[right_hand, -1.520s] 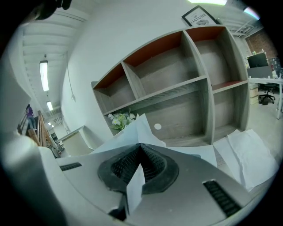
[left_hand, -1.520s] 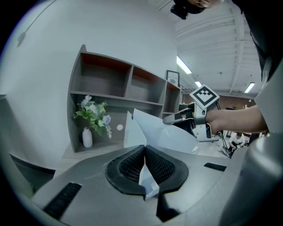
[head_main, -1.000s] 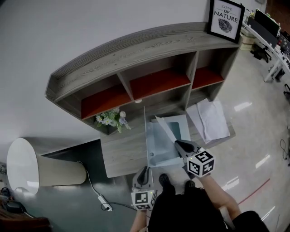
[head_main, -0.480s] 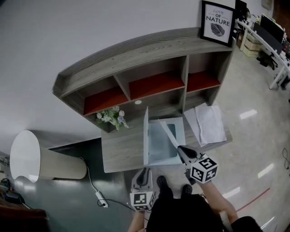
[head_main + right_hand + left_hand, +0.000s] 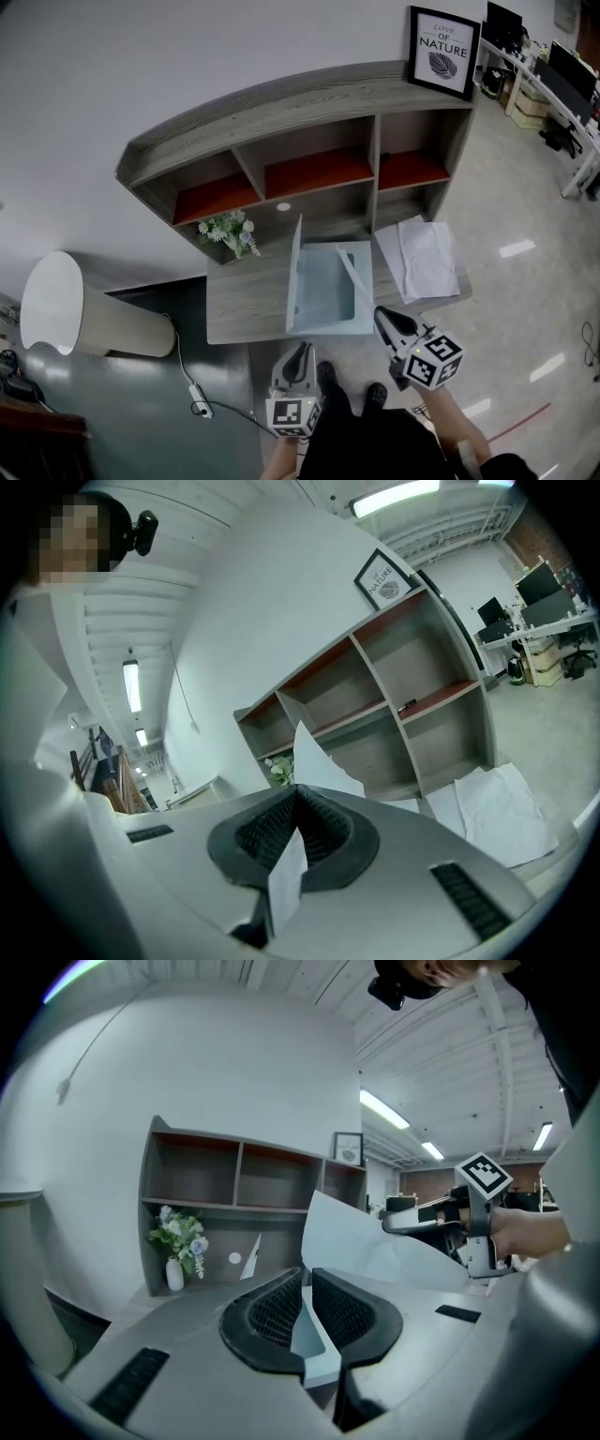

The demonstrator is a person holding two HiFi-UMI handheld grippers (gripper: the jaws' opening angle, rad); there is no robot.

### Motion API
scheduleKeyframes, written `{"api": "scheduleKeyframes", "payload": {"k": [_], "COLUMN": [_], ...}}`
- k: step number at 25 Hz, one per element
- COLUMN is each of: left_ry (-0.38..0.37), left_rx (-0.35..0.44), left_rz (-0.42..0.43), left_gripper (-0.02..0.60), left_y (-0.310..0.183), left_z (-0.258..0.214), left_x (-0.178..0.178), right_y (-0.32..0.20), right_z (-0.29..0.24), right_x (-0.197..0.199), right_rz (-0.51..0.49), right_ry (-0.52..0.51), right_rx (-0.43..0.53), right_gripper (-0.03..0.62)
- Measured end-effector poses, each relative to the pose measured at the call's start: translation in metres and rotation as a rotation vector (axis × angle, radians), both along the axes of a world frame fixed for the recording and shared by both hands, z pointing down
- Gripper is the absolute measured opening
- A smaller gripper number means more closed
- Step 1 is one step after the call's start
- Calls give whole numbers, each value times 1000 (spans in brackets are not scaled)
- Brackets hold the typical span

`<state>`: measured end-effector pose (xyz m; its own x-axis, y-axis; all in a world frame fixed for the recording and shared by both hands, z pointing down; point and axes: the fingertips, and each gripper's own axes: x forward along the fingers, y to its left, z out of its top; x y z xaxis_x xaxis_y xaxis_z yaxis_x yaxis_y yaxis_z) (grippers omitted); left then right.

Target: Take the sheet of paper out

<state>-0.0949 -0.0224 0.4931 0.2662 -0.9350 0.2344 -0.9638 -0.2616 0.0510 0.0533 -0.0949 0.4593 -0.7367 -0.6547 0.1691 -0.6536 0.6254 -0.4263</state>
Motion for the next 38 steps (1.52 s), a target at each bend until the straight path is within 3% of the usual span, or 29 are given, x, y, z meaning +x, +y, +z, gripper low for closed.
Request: {"api": "scheduleKeyframes", "payload": {"k": [9, 21, 31, 38], "left_ry": [36, 122, 138, 145], "left_rx": [44, 95, 140, 140], "left_rz": [21, 39, 78, 85], "left_gripper": [21, 14, 12, 12], "left_y": [1, 3, 5, 6], "left_z": [-35, -85, -122, -129], "left_x": [39, 60, 65, 64], "right_y": [19, 43, 53, 58], "right_z": [-51, -103, -131, -135], "right_x": [40, 89, 101, 99], "right_rz": [13, 63, 76, 82], "right_ry": [-47, -115, -131, -86], "right_rx": [106, 218, 301, 346], "right_gripper": [12, 12, 12, 12]}}
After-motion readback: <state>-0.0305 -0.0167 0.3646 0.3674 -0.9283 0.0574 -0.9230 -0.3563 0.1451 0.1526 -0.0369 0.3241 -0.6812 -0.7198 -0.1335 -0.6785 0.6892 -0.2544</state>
